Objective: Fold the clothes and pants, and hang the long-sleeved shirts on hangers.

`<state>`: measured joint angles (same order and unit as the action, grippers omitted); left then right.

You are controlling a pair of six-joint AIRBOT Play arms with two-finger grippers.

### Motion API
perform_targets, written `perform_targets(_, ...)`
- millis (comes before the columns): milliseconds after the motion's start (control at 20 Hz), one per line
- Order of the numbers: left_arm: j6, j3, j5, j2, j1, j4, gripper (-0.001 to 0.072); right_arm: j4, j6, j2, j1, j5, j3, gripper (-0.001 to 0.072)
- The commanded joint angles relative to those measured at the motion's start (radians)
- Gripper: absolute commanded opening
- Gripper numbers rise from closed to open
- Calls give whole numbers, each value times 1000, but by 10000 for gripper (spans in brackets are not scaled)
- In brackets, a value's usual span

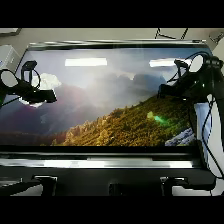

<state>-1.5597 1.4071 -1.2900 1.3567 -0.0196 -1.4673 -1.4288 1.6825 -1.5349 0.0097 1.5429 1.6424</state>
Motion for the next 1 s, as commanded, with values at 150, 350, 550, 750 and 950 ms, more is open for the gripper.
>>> perform_targets(150,0,0,0,-1,-1,0,578,0,0,0,1,0,1,678)
perform_targets(350,0,0,0,-1,-1,0,578,0,0,0,1,0,1,678)
perform_targets(550,0,0,0,-1,-1,0,578,0,0,0,1,0,1,678)
perform_targets(750,-4,0,69,2,-1,1,577,2,4,0,1,-81,1,678)
perform_targets(950,-11,0,199,5,-1,6,577,-5,3,-1,1,-195,1,678)
